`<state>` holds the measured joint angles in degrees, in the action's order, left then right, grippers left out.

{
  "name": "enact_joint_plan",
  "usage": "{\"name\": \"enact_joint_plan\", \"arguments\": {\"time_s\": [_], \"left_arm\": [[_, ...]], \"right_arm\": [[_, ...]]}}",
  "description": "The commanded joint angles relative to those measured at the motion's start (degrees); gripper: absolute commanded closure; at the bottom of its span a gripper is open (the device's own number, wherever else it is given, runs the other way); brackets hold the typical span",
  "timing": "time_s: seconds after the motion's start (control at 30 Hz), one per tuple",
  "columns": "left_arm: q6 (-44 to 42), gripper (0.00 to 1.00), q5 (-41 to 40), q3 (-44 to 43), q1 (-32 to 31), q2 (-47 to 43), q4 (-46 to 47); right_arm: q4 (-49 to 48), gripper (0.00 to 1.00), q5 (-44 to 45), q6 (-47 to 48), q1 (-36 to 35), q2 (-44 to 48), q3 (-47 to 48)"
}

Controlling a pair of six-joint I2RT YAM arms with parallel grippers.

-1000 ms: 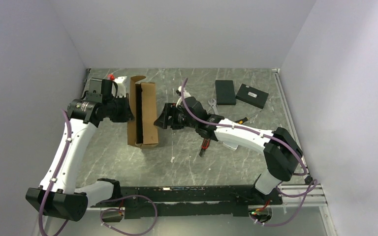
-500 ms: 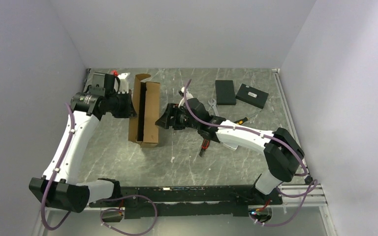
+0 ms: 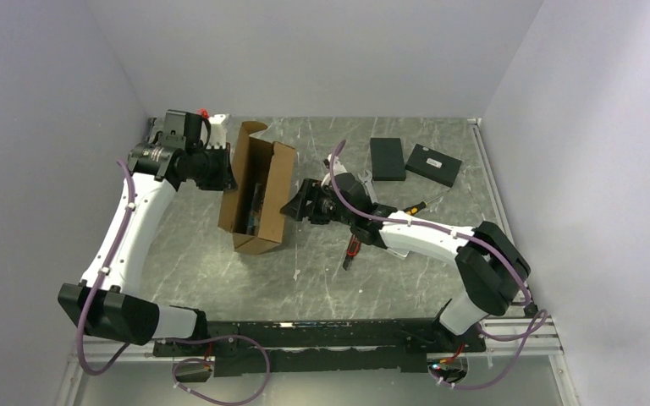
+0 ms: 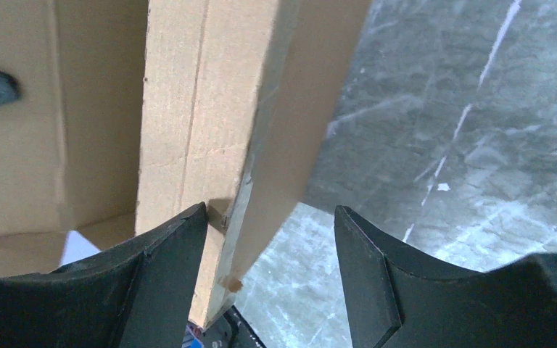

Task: Unpack the express box

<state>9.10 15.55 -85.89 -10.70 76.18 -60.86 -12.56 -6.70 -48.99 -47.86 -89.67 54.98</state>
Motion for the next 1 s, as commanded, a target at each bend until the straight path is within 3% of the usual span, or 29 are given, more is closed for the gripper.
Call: {"name": "enact_joint_plan", "arguments": {"time_s": [0.0, 0.4, 0.57, 0.83, 0.97], "left_arm": [[-2.07, 1.0, -1.31, -4.53, -0.02, 0.67, 2.81], [-1.99, 1.0, -4.63, -2.04, -0.02, 0.91, 4.64], [-3.67, 1.0, -7.73, 0.96, -0.02, -1.22, 6.46], [-3.22, 1.0, -10.21, 2.04, -0.02, -4.2, 8.67], [-3.12, 1.0, -9.2, -0.9, -0.02, -3.87, 7.33]], "right_arm": [[3.24, 0.33, -0.68, 0.76, 0.2, -2.54, -2.08], [1.42, 0.33, 1.03, 0.82, 1.32, -7.91, -4.24], [4.17, 0.31, 5.78, 3.45, 1.36, -7.69, -5.71], [13.61, 0.29, 16.19, 9.94, 1.28, 0.14, -4.3], [14.57, 0.27, 12.71, 11.91, 1.01, 4.93, -1.83]]}}
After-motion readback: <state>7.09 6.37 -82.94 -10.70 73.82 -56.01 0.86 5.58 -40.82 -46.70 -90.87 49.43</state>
